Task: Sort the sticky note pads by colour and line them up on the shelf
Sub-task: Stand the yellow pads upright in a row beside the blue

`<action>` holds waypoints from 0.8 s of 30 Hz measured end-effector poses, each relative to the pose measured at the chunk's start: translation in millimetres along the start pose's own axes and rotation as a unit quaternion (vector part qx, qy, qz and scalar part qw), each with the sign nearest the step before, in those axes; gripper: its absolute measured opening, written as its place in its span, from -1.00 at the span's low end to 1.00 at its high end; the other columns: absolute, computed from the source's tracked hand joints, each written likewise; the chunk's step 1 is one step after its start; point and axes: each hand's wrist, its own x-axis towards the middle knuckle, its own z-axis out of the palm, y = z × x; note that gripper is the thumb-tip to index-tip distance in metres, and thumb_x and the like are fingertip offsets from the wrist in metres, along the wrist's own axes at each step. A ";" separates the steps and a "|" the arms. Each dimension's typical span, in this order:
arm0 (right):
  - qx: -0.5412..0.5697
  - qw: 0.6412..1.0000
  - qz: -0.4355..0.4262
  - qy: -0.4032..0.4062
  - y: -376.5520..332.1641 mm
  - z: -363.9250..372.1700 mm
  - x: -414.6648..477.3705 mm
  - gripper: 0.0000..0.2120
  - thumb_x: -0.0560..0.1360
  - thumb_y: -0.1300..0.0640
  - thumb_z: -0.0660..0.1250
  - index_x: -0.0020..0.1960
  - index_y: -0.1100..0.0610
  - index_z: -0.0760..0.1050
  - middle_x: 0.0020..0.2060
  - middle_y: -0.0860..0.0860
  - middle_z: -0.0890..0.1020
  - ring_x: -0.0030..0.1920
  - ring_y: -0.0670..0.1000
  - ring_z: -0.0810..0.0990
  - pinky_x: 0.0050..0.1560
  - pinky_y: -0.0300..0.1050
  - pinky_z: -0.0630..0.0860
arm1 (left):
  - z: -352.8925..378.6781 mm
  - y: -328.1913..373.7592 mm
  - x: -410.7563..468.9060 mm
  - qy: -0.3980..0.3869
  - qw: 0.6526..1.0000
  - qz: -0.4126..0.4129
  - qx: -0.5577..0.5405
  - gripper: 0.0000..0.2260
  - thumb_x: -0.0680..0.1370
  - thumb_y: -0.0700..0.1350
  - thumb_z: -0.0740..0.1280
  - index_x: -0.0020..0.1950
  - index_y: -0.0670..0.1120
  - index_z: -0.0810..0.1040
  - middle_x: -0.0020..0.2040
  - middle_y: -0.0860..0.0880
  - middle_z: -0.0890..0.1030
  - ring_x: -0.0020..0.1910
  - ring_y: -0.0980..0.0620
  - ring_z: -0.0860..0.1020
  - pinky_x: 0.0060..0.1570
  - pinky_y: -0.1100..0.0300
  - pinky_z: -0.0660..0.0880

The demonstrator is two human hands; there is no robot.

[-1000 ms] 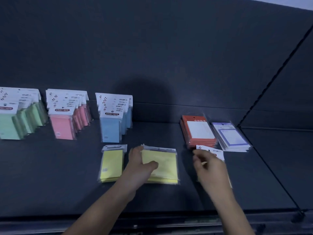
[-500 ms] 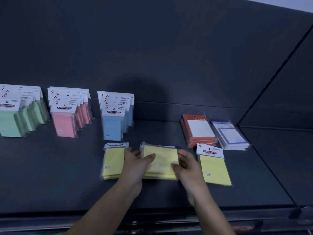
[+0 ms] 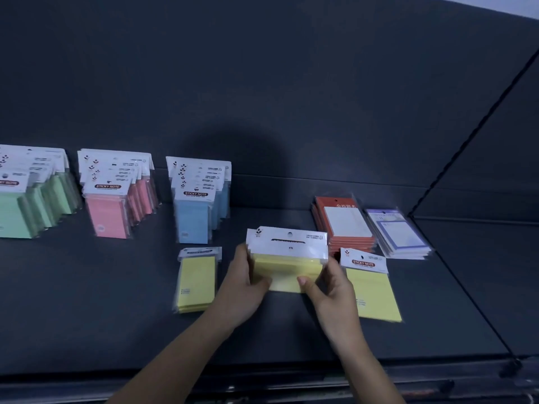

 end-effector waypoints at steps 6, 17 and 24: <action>-0.025 0.999 -0.022 0.006 8.1 15.0 15.0 -0.56 0.50 0.34 0.30 0.21 -0.09 0.30 -0.05 -0.28 0.57 0.00 -0.38 0.49 0.00 -0.52 0.38 | 5.8 -8.0 14.0 0.028 0.996 0.052 0.067 -0.54 0.53 -0.33 0.24 0.34 -0.02 0.19 0.15 0.16 0.43 0.08 0.34 0.42 -0.05 0.65 0.27; -0.051 0.996 -0.036 0.065 3.1 58.2 98.2 -0.51 0.51 0.39 0.23 0.40 0.22 0.21 0.27 0.11 0.46 0.28 0.02 0.42 0.33 -0.13 0.34 | 18.5 -4.2 100.8 0.154 0.978 0.037 0.132 -0.44 0.50 -0.39 0.18 0.47 -0.21 0.09 0.37 -0.17 0.29 0.35 -0.07 0.27 0.32 0.16 0.22; -0.074 0.993 -0.042 0.077 10.7 69.5 132.5 -0.51 0.53 0.32 0.23 0.43 0.16 0.21 0.21 0.01 0.43 0.23 -0.06 0.41 0.20 -0.35 0.29 | 27.5 -14.7 123.6 0.231 0.953 0.007 0.196 -0.47 0.58 -0.21 0.17 0.50 -0.17 0.04 0.37 -0.15 0.30 0.34 -0.06 0.28 0.34 0.09 0.24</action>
